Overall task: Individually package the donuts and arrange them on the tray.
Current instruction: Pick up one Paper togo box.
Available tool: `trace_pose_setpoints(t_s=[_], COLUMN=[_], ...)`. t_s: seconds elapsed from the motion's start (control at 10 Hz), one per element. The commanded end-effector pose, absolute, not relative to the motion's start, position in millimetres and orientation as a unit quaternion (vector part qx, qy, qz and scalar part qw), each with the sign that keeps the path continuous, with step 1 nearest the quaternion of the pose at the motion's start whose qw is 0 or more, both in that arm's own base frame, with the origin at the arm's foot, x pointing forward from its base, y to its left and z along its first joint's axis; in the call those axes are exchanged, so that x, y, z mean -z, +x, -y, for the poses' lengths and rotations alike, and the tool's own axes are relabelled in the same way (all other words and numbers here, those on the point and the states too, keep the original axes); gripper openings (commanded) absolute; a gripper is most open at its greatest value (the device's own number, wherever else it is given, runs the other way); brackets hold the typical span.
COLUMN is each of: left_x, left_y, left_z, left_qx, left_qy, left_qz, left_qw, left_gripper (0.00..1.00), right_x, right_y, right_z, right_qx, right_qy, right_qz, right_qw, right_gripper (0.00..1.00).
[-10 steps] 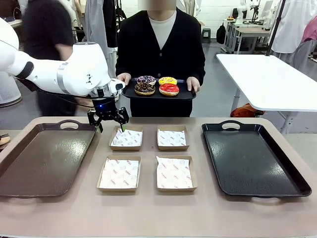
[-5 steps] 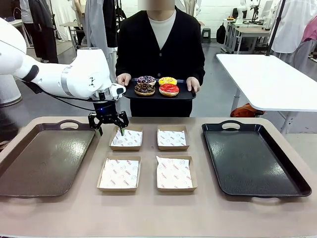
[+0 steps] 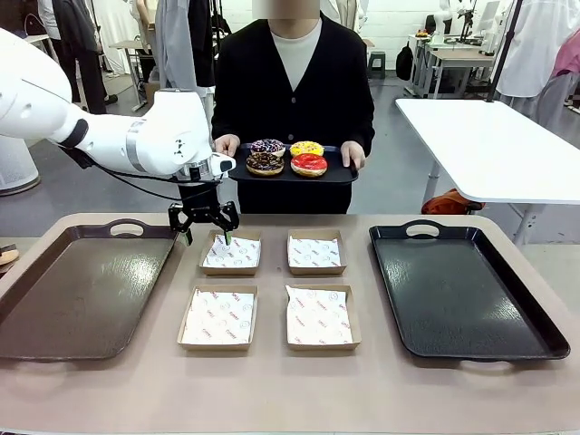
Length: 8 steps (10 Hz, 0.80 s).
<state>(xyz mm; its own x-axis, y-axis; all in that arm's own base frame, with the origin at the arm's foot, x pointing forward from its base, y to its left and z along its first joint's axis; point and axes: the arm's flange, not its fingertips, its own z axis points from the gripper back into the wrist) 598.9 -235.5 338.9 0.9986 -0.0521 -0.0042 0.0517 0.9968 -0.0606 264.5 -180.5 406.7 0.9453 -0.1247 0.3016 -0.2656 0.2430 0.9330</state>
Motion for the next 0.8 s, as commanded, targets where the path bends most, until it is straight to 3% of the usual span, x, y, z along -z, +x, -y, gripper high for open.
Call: trace_pose_setpoints(t_s=[0.0, 0.2, 0.3, 0.4, 0.5, 0.6, 0.7], left_x=[-338.9, -333.4, -333.5, -334.6, -334.2, -333.6, -333.0], left_y=[609.4, 614.6, 612.4, 611.4, 610.8, 611.1, 611.5], left_z=[241.7, 244.1, 243.3, 242.8, 241.8, 242.4, 243.2], left_qx=[0.015, 0.016, 0.021, 0.022, 0.022, 0.024, 0.024], left_qy=[-0.010, -0.007, -0.006, -0.004, -0.005, -0.002, -0.001], left_qz=[0.002, 0.002, 0.003, 0.004, 0.003, 0.003, 0.002], left_qw=[1.000, 1.000, 1.000, 1.000, 1.000, 1.000, 1.000], left_gripper=[1.00, 1.00, 0.43, 0.43, 0.00, 0.38, 0.00], right_x=[-406.8, -406.8, -406.8, -406.8, -406.8, -406.8, -406.8], right_y=[265.0, 265.0, 265.0, 265.0, 265.0, 265.0, 265.0], right_z=[181.3, 181.3, 181.3, 181.3, 181.3, 181.3, 181.3], right_qx=[-0.044, -0.044, -0.044, -0.044, -0.044, -0.044, -0.044], right_qy=[0.617, 0.617, 0.617, 0.617, 0.617, 0.617, 0.617], right_qz=[0.163, 0.163, 0.163, 0.163, 0.163, 0.163, 0.163], right_qw=[0.768, 0.768, 0.768, 0.768, 0.768, 0.768, 0.768], right_gripper=[1.00, 1.00, 1.00, 1.00, 1.00, 1.00, 1.00])
